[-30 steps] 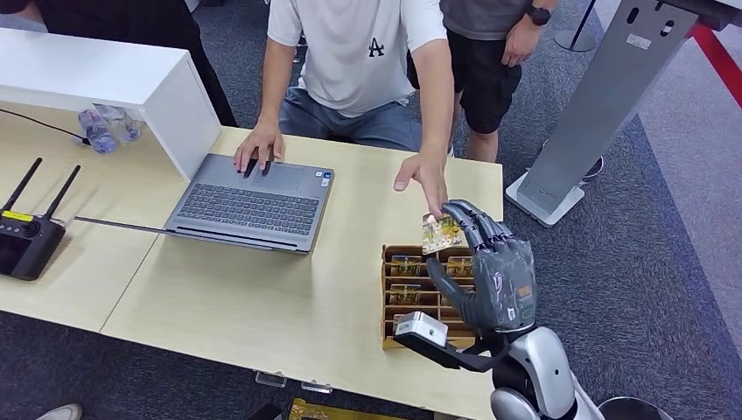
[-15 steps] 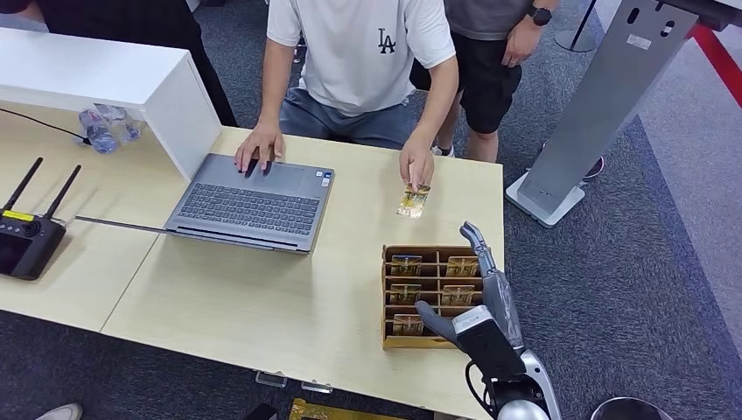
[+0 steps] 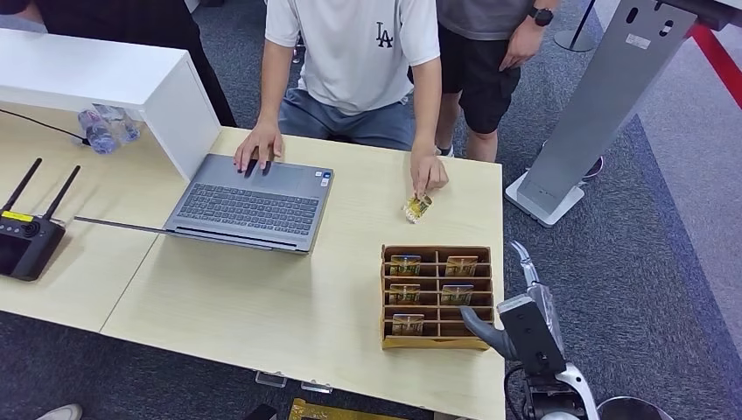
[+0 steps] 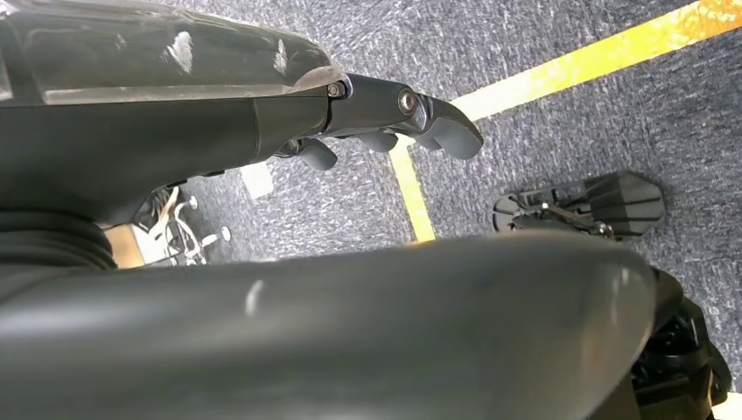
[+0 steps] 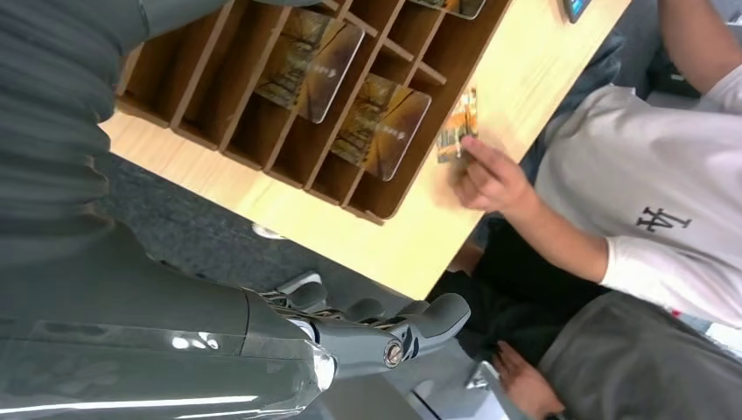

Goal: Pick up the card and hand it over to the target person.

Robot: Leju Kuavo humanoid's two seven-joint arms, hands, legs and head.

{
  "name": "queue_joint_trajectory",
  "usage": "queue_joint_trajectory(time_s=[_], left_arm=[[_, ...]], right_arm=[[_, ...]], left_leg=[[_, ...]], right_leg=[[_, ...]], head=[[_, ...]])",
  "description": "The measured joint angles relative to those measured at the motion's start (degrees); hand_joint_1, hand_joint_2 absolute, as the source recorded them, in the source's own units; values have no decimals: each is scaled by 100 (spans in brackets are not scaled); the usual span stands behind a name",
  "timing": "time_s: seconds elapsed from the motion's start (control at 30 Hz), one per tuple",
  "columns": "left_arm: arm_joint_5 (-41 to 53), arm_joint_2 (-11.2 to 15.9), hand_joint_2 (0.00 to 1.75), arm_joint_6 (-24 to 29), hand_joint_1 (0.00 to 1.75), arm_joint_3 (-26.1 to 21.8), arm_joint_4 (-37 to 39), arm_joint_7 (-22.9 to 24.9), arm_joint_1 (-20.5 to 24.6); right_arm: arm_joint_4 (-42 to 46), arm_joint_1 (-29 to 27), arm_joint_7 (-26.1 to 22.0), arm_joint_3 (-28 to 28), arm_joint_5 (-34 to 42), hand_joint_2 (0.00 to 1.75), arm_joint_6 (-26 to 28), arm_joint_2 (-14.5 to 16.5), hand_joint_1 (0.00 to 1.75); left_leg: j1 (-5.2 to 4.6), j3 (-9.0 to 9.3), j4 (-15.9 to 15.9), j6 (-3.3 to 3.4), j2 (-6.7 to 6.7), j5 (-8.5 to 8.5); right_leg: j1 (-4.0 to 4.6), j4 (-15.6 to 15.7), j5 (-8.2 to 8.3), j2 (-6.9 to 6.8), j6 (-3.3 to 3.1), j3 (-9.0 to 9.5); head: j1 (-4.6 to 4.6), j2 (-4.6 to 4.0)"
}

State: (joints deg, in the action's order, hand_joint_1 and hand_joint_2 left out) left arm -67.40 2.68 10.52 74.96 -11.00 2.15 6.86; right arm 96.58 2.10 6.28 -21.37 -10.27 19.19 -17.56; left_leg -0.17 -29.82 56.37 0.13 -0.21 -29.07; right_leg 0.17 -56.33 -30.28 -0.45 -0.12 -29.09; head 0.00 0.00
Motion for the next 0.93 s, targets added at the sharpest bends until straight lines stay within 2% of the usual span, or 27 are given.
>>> queue_joint_trajectory(time_s=[0.3, 0.93], left_arm=[[75, 20, 0, -46, 0, 78, -10, 43, 9], [29, 23, 0, -57, 0, 65, 6, 75, 13]], right_arm=[[183, -304, -87, 179, 1371, 175, -845, -169, 0], [90, -266, 176, 120, 1242, 175, -853, -150, 0]], left_leg=[[0, 2, 2, 2, 3, -5], [1, 8, -3, 0, 11, -3]], right_leg=[[0, 0, -3, 0, 0, 3], [2, 3, 1, 11, -2, 4]], head=[[0, 0], [0, 0]])
